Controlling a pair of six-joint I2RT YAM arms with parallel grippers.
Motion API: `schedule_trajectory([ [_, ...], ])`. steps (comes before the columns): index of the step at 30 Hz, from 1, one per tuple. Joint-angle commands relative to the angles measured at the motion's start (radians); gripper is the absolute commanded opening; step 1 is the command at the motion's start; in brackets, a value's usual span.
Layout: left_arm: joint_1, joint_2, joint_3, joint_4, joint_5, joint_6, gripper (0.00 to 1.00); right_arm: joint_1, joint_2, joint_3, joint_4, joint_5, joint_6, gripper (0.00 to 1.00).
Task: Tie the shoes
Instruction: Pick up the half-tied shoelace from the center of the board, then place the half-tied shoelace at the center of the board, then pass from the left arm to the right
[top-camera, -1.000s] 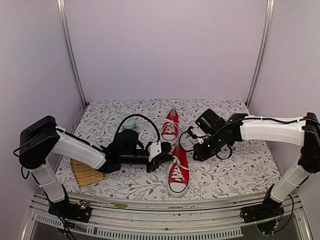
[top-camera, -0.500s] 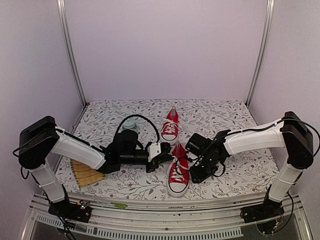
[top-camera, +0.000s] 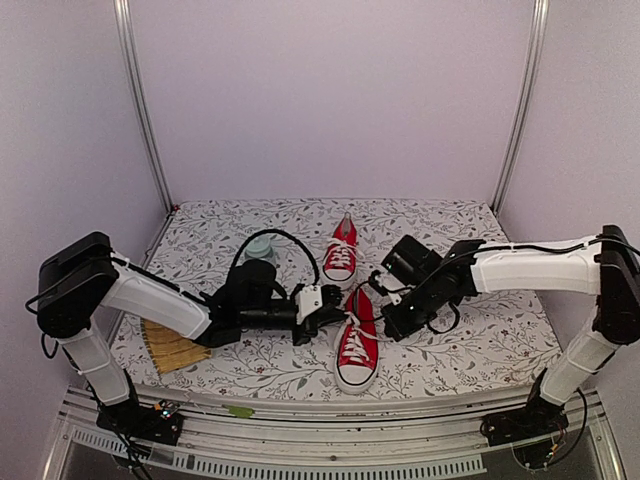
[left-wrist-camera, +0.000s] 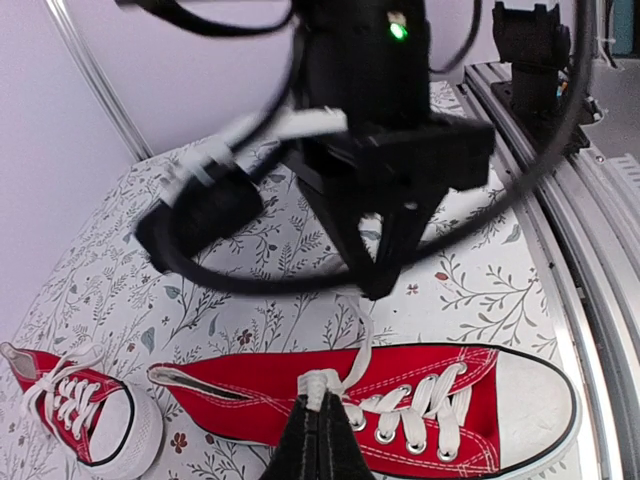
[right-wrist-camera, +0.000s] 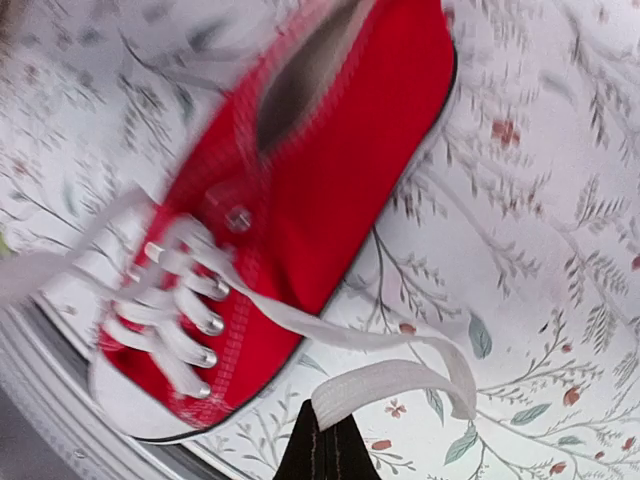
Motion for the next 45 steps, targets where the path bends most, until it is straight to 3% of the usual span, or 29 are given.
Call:
schedule_trajectory([
  [1,-0.023,-0.008,-0.008,0.049,-0.001,-0.002,0.0,-0.088,-0.091,0.112,0.195,-0.174,-0.079,0.01],
  [8,-0.04,-0.032,-0.04,0.082,-0.006,-0.017,0.0,-0.089,0.158,0.428,0.315,-0.342,-0.138,0.0],
  [14,-0.045,-0.053,-0.064,0.111,-0.03,-0.026,0.0,-0.038,0.31,0.591,0.273,-0.378,-0.153,0.01],
  [15,-0.043,-0.055,-0.068,0.115,-0.03,-0.026,0.0,-0.028,0.326,0.604,0.257,-0.381,-0.157,0.04],
  [18,-0.044,-0.059,-0.078,0.131,-0.03,-0.029,0.0,-0.023,0.34,0.608,0.235,-0.394,-0.154,0.28],
  [22,-0.044,-0.058,-0.086,0.151,-0.034,-0.045,0.0,-0.035,0.29,0.589,0.223,-0.362,-0.159,0.39],
  [26,-0.043,-0.055,-0.083,0.156,-0.056,-0.061,0.0,-0.064,0.205,0.525,0.233,-0.384,-0.177,0.41],
  [33,-0.042,-0.047,-0.08,0.168,-0.066,-0.089,0.0,-0.1,-0.026,0.195,0.32,-0.416,-0.25,0.42],
  [39,-0.039,-0.04,-0.072,0.168,-0.068,-0.09,0.0,-0.096,-0.191,-0.133,0.597,-0.38,-0.285,0.42],
  [45,-0.038,-0.035,-0.065,0.159,-0.076,-0.09,0.0,-0.007,-0.182,-0.237,0.747,-0.358,-0.388,0.42],
])
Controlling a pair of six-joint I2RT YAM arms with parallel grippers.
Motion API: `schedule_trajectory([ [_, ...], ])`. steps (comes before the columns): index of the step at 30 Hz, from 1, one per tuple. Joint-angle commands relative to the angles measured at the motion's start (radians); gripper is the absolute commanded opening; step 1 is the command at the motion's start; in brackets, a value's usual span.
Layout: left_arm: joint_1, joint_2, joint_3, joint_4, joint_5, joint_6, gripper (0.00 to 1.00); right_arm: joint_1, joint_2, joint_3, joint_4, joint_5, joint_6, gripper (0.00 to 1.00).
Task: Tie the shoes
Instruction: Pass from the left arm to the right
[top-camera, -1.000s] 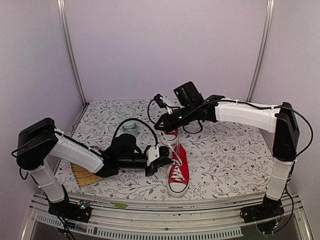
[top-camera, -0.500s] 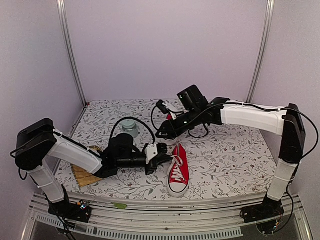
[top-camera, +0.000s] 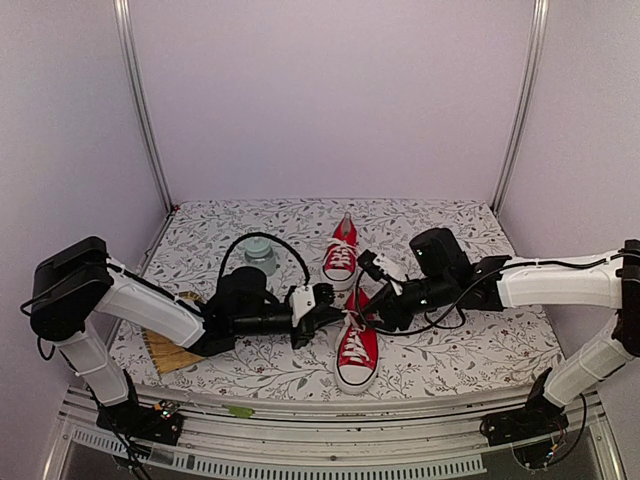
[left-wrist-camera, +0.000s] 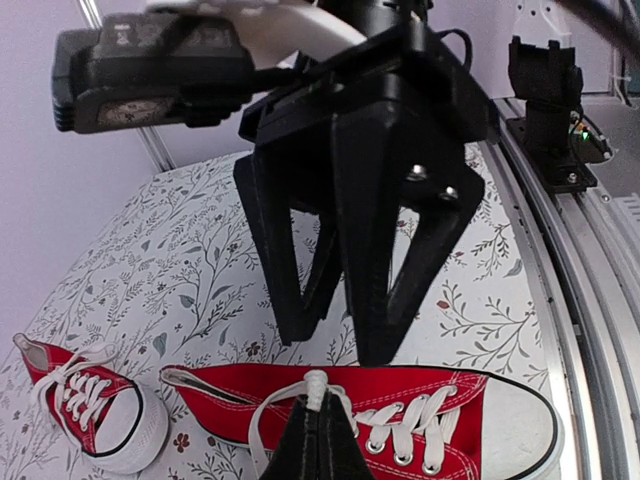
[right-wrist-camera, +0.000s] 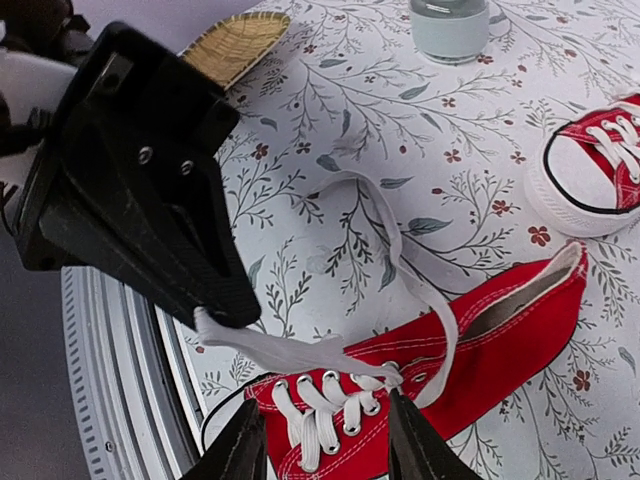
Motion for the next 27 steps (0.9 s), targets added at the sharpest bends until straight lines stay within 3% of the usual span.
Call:
schedule_trajectory([
  [1,-0.007,-0.002,0.009,0.026,-0.012,-0.007,0.0,0.064,0.003,-0.048,0.201,0.017,-0.105,0.42],
  [7,-0.006,0.002,0.015,0.015,-0.012,-0.007,0.0,0.067,0.061,-0.021,0.217,0.034,-0.134,0.42],
  [13,-0.006,0.003,0.017,0.009,-0.01,-0.004,0.0,0.066,0.097,-0.003,0.211,0.053,-0.142,0.35],
  [16,-0.007,0.005,0.019,0.005,-0.01,-0.001,0.0,0.067,0.096,0.0,0.221,0.045,-0.144,0.22],
  [18,-0.007,0.005,0.022,0.0,-0.011,0.0,0.0,0.066,0.094,-0.001,0.223,0.043,-0.144,0.04],
  [23,-0.006,-0.007,0.05,-0.083,-0.004,-0.015,0.0,0.067,0.086,-0.003,0.202,0.036,-0.142,0.01],
  [24,-0.007,-0.014,0.061,-0.127,-0.007,-0.025,0.08,0.067,0.085,-0.006,0.194,0.039,-0.135,0.01],
  [27,-0.004,-0.052,0.09,-0.282,-0.028,-0.05,0.47,0.064,0.083,-0.018,0.178,0.054,-0.116,0.01],
])
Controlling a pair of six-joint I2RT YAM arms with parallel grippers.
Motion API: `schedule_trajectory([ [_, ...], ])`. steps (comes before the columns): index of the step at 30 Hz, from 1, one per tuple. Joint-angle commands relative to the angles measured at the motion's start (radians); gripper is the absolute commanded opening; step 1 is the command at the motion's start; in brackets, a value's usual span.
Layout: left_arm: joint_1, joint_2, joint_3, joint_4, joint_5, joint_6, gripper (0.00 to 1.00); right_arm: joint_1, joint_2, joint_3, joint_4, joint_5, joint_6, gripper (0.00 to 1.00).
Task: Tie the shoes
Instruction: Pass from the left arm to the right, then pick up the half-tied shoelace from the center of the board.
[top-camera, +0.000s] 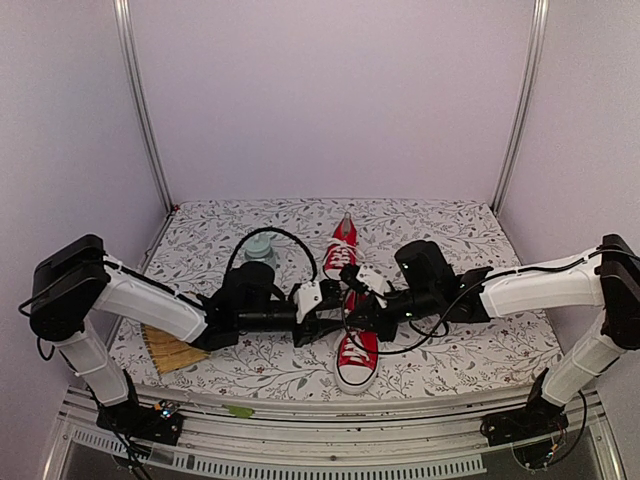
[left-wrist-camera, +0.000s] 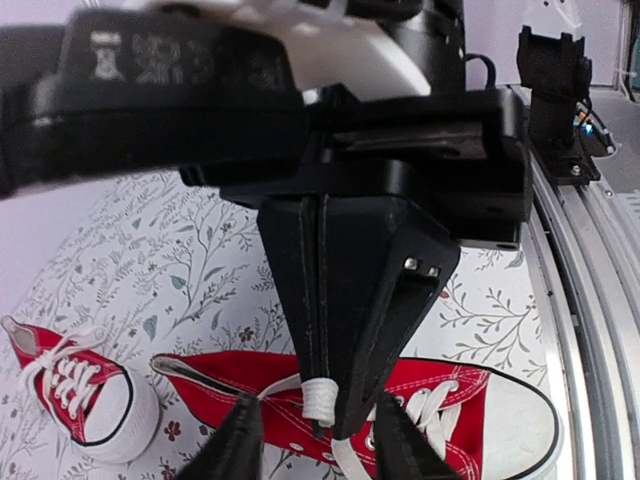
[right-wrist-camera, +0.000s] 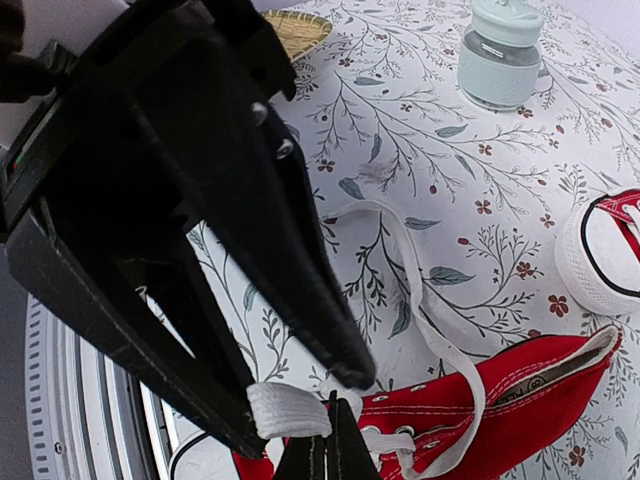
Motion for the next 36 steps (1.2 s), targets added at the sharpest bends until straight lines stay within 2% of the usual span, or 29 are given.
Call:
schedule_trajectory([
  [1,-0.002,-0.068,0.057,-0.256,-0.017,-0.044,0.56,-0.004,-0.007,0.011,-0.014,0.017,0.027,0.01],
  [3,0.005,-0.112,0.073,-0.367,-0.023,-0.072,0.67,-0.01,-0.004,0.008,-0.016,0.01,0.039,0.01],
  [5,0.026,-0.156,0.077,-0.451,-0.045,-0.127,0.87,-0.016,0.001,0.011,-0.024,0.005,0.051,0.01],
  [6,0.045,-0.174,0.075,-0.489,-0.058,-0.164,0.91,-0.021,0.003,0.011,-0.028,0.003,0.055,0.01],
  [8,0.093,-0.204,0.069,-0.566,-0.088,-0.235,0.94,-0.027,0.004,0.013,-0.03,0.0,0.06,0.01],
  [10,0.138,-0.197,0.077,-0.632,-0.126,-0.297,0.88,-0.032,0.004,0.014,-0.034,-0.004,0.062,0.01],
  [14,0.202,-0.097,0.154,-0.779,-0.168,-0.353,0.51,-0.035,0.001,0.016,-0.04,-0.007,0.054,0.01],
  [15,0.208,-0.064,0.186,-0.815,-0.177,-0.358,0.46,-0.036,0.0,0.017,-0.042,-0.008,0.052,0.01],
  [16,0.213,-0.035,0.217,-0.851,-0.186,-0.364,0.46,-0.035,0.0,0.019,-0.045,-0.007,0.049,0.01],
  [20,0.216,0.049,0.273,-0.91,-0.209,-0.363,0.53,-0.036,0.005,0.021,-0.051,-0.008,0.042,0.01],
  [30,0.216,0.102,0.25,-0.947,-0.27,-0.38,0.48,-0.036,0.015,0.028,-0.048,-0.016,0.047,0.01],
  [36,0.214,0.121,0.23,-0.954,-0.223,-0.392,0.33,-0.036,0.024,0.043,-0.065,-0.009,0.042,0.01],
])
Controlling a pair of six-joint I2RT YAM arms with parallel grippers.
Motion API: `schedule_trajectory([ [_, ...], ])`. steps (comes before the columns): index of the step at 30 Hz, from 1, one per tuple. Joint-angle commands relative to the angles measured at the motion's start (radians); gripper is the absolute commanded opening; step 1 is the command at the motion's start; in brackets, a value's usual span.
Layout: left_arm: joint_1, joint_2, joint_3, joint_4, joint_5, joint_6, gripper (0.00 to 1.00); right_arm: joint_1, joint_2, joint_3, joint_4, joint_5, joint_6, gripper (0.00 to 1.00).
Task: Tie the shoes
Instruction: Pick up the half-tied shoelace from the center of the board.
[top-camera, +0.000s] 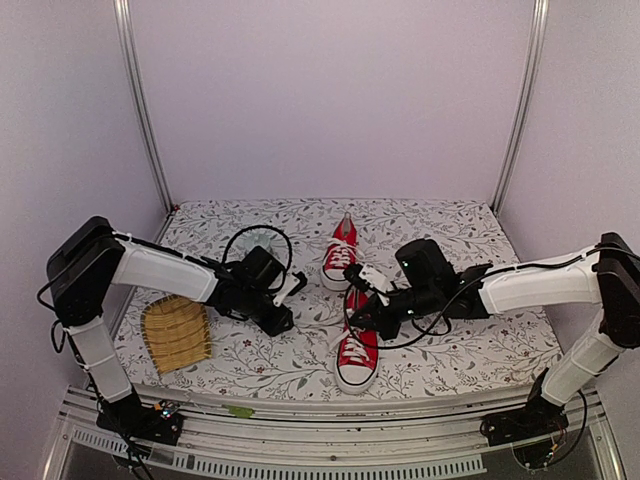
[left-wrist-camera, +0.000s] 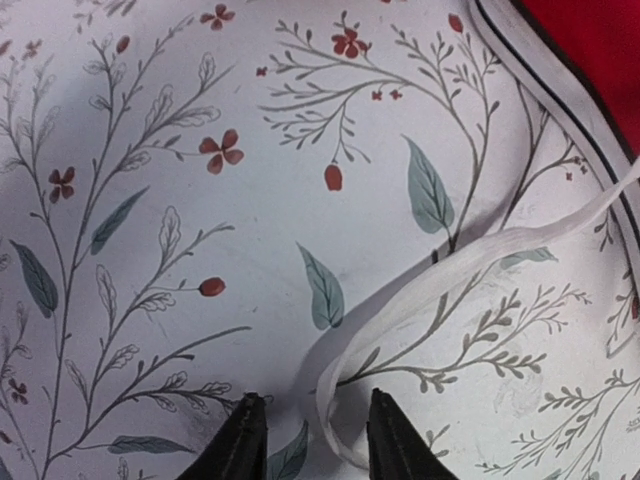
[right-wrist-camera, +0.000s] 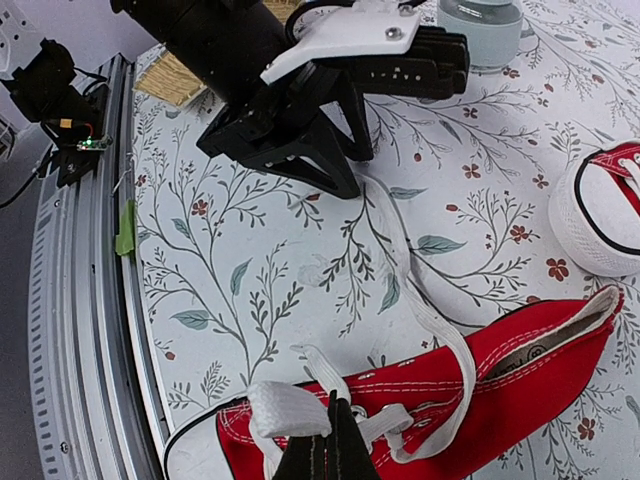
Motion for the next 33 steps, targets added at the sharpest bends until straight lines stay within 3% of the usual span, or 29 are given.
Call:
schedule_trajectory([
  [1,0.003,0.019,-0.032,-0.017,0.028,-0.016,0.31,-0.005,0.013,0.039,-0.014,0.002,-0.001,0.01],
  [4,0.001,0.019,-0.046,-0.01,0.047,-0.008,0.23,-0.006,0.013,0.042,-0.013,0.002,-0.001,0.01],
  [7,0.002,0.028,-0.044,-0.006,0.065,0.0,0.0,-0.006,0.015,0.045,-0.012,0.003,-0.001,0.01],
  [12,0.0,-0.01,-0.055,0.027,0.073,-0.002,0.0,-0.013,0.019,0.05,-0.02,0.006,0.013,0.01],
  [17,-0.058,-0.21,-0.138,0.177,0.045,0.081,0.0,-0.034,0.028,0.059,-0.035,0.002,0.047,0.01],
  [26,-0.218,-0.46,-0.257,0.255,0.336,0.354,0.0,-0.074,0.038,0.068,-0.018,-0.05,0.121,0.01],
  [33,-0.225,-0.353,-0.191,0.514,0.502,0.409,0.0,-0.085,0.053,0.079,-0.007,-0.071,0.138,0.01],
])
